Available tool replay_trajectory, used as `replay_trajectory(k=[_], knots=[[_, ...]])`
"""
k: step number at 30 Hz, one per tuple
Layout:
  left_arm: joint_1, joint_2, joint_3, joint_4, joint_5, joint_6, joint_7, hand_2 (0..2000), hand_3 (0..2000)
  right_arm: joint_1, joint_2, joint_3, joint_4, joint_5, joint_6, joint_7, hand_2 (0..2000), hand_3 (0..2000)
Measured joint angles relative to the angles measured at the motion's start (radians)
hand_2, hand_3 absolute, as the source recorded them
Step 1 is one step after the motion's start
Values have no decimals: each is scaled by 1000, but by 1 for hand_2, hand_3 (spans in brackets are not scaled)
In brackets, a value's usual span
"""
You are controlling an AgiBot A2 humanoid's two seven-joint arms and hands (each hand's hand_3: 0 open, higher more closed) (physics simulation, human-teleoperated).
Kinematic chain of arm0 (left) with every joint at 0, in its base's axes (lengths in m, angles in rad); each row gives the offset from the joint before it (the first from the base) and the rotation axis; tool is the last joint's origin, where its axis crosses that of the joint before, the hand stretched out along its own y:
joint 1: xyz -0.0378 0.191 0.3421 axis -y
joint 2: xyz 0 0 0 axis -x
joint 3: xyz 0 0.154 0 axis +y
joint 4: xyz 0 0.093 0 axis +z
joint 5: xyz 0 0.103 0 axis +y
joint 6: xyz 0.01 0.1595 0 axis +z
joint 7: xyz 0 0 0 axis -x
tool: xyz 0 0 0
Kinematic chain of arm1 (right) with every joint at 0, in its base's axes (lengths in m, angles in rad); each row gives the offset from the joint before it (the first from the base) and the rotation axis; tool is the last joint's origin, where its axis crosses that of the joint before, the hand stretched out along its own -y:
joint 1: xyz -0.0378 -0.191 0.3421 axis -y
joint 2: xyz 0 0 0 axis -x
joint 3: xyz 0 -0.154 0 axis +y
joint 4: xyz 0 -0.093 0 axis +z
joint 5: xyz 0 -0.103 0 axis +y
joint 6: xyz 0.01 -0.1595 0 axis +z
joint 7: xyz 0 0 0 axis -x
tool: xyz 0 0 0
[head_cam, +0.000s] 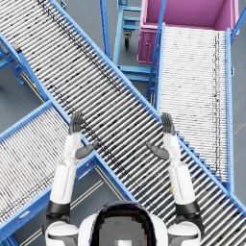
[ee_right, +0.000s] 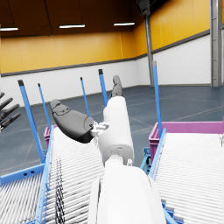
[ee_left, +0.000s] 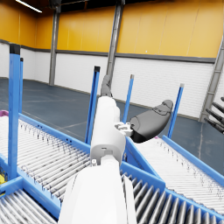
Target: Pick up the oil and place it on the left assembly line, put the cola on the right, and keep Sprite still
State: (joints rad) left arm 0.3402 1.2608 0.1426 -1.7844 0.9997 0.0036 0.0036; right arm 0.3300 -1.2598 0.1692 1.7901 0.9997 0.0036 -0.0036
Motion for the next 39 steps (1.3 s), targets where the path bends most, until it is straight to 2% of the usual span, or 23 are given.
replay_trajectory(k=[2, 8, 12, 27, 39], knots=[[17, 10, -34, -1, 44, -2, -2, 0, 0, 11, -10, -19, 5, 0, -2, 2, 0, 0], [62, 29, -123, -20, 311, -3, -3, 0, 0, 49, -37, -71, 29, 266, -3, 3, 0, 0], [94, 36, -168, -31, 394, -4, -4, 0, 0, 75, -51, -101, 40, 350, -3, 4, 0, 0], [144, 44, -290, -72, 424, -4, -4, 0, 0, 124, -81, -186, 79, 379, -4, 4, 0, 0], [143, 49, -304, -87, 424, -4, -4, 0, 0, 131, -94, -216, 86, 379, -4, 4, 0, 0]])
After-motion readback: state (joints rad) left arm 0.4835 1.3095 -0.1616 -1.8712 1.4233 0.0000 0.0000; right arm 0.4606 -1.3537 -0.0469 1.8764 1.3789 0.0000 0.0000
